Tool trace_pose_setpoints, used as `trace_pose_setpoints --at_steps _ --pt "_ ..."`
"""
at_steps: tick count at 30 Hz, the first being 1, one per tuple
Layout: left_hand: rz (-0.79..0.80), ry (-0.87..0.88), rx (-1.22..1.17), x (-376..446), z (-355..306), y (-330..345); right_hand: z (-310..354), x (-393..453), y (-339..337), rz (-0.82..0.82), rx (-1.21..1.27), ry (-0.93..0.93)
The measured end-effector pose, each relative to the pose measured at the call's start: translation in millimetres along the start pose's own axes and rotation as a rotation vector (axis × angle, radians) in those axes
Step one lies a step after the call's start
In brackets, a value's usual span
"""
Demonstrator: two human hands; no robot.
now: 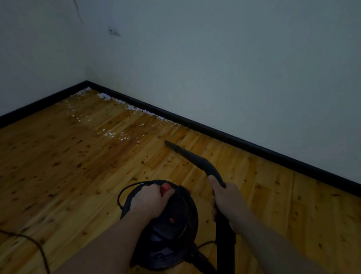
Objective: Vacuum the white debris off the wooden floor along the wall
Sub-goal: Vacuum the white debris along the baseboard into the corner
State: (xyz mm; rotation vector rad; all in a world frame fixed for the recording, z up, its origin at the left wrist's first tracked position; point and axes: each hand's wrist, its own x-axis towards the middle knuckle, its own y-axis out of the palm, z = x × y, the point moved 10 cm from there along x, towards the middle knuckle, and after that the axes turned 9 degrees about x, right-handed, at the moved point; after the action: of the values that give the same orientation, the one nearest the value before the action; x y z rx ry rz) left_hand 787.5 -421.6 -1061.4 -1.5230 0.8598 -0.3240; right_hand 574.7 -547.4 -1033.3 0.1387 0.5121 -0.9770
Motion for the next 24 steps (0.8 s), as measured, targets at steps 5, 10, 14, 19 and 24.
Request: trace_pose_setpoints --at_steps 5,10,14,19,24 --pt "0.013 -0.006 0.004 -17 -9 10 -9 -14 -8 0.04 -0.023 -0.006" --pt "0.043 -0.011 0.013 -42 -20 22 -15 -23 -18 0.02 -0.047 -0.024" --pt "-0.011 -0.042 0.012 -61 -7 20 -11 -29 -5 0.013 -0.042 -0.044" --pt "-0.072 -0.042 -0.024 -52 12 14 -1 -7 31 0.0 -0.06 -0.059" --pt "-0.053 -0.038 0.005 -17 37 1 6 17 67 -0.009 -0.022 -0.026"
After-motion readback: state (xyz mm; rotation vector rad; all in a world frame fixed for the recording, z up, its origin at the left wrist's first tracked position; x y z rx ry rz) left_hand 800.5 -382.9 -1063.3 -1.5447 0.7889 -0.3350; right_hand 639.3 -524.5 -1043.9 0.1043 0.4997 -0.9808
